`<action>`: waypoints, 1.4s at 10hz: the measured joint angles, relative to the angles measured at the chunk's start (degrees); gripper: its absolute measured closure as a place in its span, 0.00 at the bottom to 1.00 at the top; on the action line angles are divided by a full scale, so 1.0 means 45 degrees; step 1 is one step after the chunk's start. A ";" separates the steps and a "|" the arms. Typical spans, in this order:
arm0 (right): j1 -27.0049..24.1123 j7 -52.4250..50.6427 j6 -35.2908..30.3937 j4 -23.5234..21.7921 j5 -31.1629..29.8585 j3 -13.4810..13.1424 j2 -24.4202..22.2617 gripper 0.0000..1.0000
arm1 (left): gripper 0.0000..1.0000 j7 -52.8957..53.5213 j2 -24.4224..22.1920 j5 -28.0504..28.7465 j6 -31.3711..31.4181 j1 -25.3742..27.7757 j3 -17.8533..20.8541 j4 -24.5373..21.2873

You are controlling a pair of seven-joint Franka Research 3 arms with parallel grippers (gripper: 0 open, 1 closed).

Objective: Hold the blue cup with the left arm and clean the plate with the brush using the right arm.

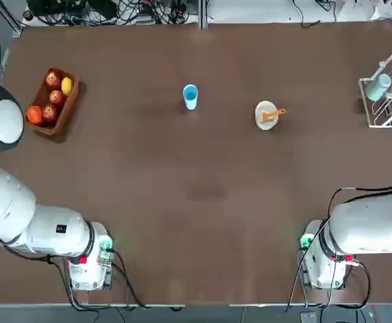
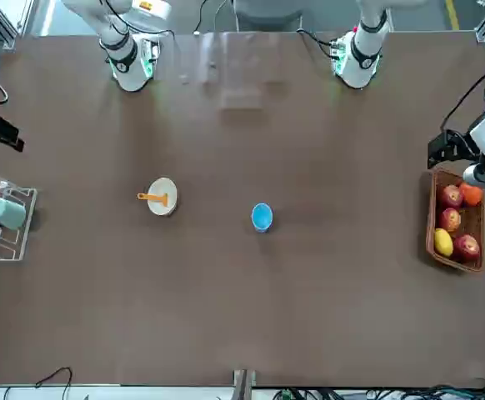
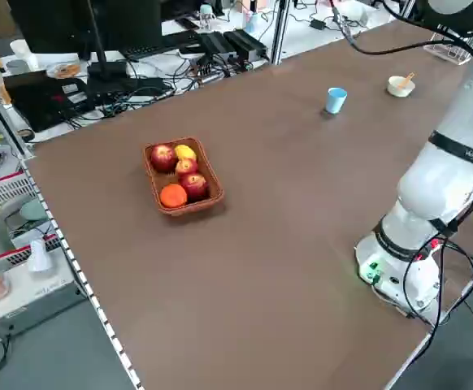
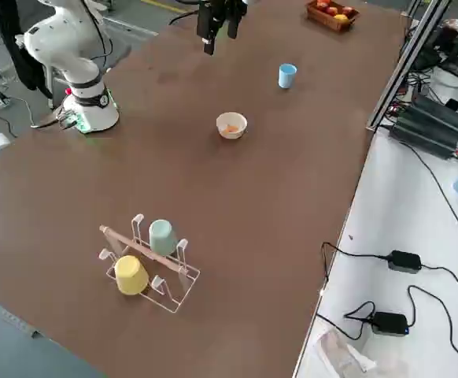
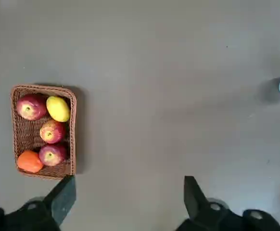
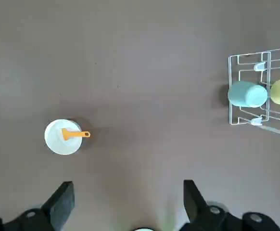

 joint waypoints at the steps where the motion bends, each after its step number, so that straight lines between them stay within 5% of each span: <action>1: 0.0000 0.0000 0.0000 0.0000 0.0000 0.0000 0.0000 0.00 | 0.01 0.0000 0.0002 0.0000 0.0000 0.0012 0.0027 0.0000; 3: 0.0000 0.0000 0.0000 -0.0001 0.0000 -0.0001 0.0000 0.00 | 0.01 0.0050 0.0078 -0.0047 -0.0001 0.0055 0.0116 0.0000; 6: -0.0124 0.0053 0.0010 -0.0386 0.0829 -0.0064 0.0027 0.00 | 0.01 0.0990 0.0837 -0.2228 0.0104 0.0106 0.0192 -0.0033; 10: -0.1819 -0.0642 0.1149 -0.3033 0.4829 -0.0177 0.0187 0.00 | 0.01 0.4503 0.2051 -0.5011 0.1339 0.0108 0.0179 -0.0079; 14: -0.3676 -0.6095 0.1018 -0.5854 0.7639 -0.0247 0.0430 0.00 | 0.01 0.9760 0.4168 -0.8958 0.1490 0.0652 0.0215 -0.0293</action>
